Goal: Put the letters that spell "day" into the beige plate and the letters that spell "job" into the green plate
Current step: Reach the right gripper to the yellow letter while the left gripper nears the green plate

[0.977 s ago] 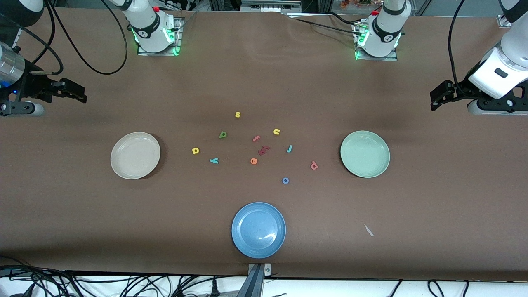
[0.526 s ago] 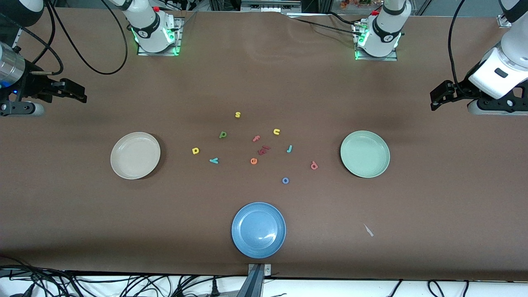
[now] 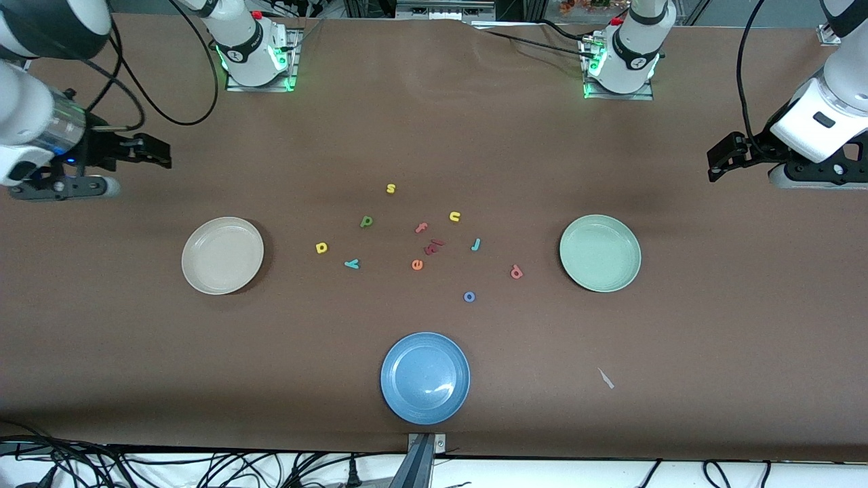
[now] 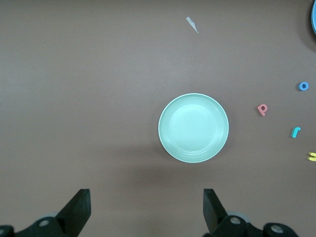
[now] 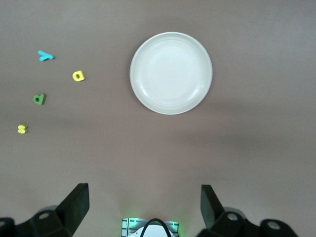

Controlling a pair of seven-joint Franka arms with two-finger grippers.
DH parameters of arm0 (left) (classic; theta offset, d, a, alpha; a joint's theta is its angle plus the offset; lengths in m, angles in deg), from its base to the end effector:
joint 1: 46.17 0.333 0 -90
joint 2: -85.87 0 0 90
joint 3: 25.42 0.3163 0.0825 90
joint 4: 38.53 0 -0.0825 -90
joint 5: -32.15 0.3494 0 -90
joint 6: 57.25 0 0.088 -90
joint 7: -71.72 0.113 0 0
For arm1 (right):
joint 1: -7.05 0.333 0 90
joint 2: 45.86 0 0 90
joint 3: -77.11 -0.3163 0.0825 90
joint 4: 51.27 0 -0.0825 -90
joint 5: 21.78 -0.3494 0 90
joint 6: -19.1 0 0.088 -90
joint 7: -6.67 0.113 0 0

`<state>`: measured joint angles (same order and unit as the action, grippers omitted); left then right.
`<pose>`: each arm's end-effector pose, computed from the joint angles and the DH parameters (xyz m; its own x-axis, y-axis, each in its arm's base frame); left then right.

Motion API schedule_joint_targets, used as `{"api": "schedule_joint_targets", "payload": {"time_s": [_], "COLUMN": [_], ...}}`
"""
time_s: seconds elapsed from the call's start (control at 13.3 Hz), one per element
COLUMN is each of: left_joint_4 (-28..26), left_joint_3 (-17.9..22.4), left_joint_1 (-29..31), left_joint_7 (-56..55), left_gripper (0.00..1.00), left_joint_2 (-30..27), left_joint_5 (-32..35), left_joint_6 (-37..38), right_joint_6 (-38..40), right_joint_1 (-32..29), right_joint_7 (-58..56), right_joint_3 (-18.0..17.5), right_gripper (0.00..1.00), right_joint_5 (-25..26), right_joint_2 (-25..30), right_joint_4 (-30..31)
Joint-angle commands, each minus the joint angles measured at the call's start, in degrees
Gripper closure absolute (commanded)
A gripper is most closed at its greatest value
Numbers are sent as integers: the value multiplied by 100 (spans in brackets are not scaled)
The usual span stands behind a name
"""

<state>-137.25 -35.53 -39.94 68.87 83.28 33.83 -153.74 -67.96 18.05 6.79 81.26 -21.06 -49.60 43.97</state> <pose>0.5121 -0.0336 0.5847 0.9997 -0.0212 0.0073 -0.0209 -0.9991 -0.0368 0.5200 0.0621 0.5416 0.9719 0.1132 -0.2063 0.1193 -0.9927 0.0176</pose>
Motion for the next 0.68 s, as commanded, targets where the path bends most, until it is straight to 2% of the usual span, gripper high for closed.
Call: {"api": "schedule_joint_targets", "payload": {"time_s": [0.0,0.45,0.6], "left_joint_4": [63,63,63], "left_joint_3": [-9,-9,-9], "left_joint_1": [63,63,89], "left_joint_7": [154,154,154], "left_gripper": [0,0,0], "left_joint_2": [-22,-22,-22], "left_joint_5": [-159,-159,-159], "left_joint_6": [95,77,78], "right_joint_6": [-21,-1451,-2232], "right_joint_1": [130,850,886], "right_joint_7": [119,892,954], "right_joint_3": [-265,-274,-283], "right_gripper": [0,0,0], "right_joint_5": [-1,-282,-283], "right_joint_2": [-188,-1040,-1190], "right_joint_4": [-67,47,458]}}
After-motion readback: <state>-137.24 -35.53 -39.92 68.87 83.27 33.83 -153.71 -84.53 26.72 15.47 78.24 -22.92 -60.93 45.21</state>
